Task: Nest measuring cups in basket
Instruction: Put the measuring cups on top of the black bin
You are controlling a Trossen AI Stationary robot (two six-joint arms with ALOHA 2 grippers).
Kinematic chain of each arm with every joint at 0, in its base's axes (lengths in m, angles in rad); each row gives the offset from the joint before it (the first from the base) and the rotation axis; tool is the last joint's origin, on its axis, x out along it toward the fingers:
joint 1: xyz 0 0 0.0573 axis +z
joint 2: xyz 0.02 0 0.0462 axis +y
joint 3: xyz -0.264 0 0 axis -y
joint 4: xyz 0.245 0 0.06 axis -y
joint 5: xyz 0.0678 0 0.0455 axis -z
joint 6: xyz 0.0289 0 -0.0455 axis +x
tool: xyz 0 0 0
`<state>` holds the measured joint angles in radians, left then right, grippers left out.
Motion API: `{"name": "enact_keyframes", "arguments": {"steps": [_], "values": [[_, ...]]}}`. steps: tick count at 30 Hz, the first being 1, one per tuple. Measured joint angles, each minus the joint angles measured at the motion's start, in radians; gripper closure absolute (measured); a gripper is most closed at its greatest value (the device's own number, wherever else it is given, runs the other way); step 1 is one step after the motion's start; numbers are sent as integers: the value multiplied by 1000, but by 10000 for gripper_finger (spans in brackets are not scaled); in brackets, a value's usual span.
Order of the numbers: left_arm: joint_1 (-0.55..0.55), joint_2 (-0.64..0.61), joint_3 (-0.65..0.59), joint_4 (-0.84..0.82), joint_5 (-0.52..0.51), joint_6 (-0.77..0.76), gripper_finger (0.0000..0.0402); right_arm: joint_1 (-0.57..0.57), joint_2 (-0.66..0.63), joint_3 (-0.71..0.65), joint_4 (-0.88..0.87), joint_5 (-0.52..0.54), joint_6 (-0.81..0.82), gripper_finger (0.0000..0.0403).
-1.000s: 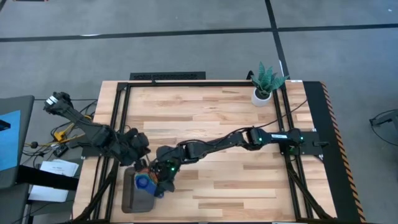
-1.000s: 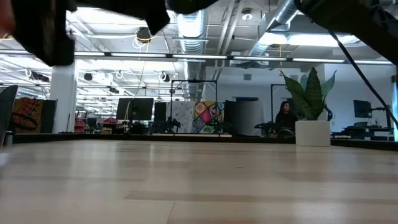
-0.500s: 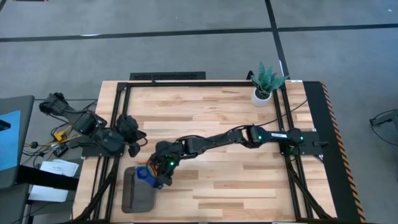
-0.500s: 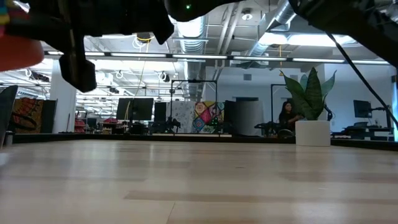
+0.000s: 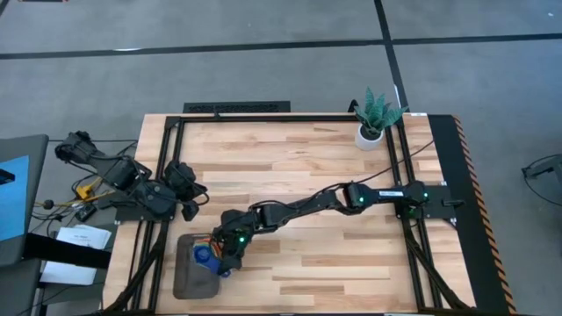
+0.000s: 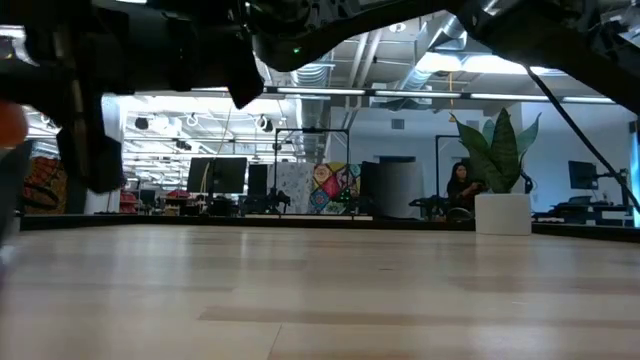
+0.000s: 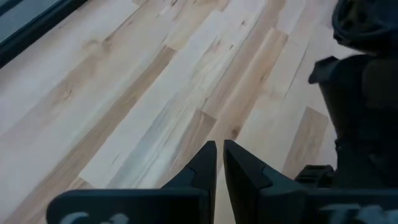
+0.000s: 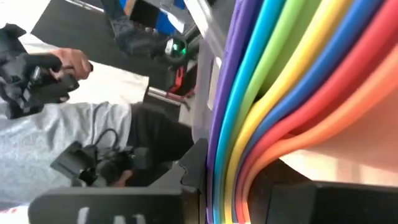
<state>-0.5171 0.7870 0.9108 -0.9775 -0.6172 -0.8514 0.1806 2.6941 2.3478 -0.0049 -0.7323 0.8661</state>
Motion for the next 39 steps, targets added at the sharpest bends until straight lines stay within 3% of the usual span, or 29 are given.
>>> {"name": "enact_keyframes", "arguments": {"steps": [11, 25, 31, 39], "values": [[0, 0, 0, -1, 3, -6, 384, 6, 13, 3, 14, -57, -53, 320], [0, 0, 0, -6, 4, -5, 384, -14, 13, 3, -34, -53, -115, 301], [0, 0, 0, -6, 4, 9, 384, -14, 13, 3, -78, -55, -114, 277], [0, 1, 0, -5, 10, 1, 384, -24, 12, 3, -104, -57, -100, 213]]}}
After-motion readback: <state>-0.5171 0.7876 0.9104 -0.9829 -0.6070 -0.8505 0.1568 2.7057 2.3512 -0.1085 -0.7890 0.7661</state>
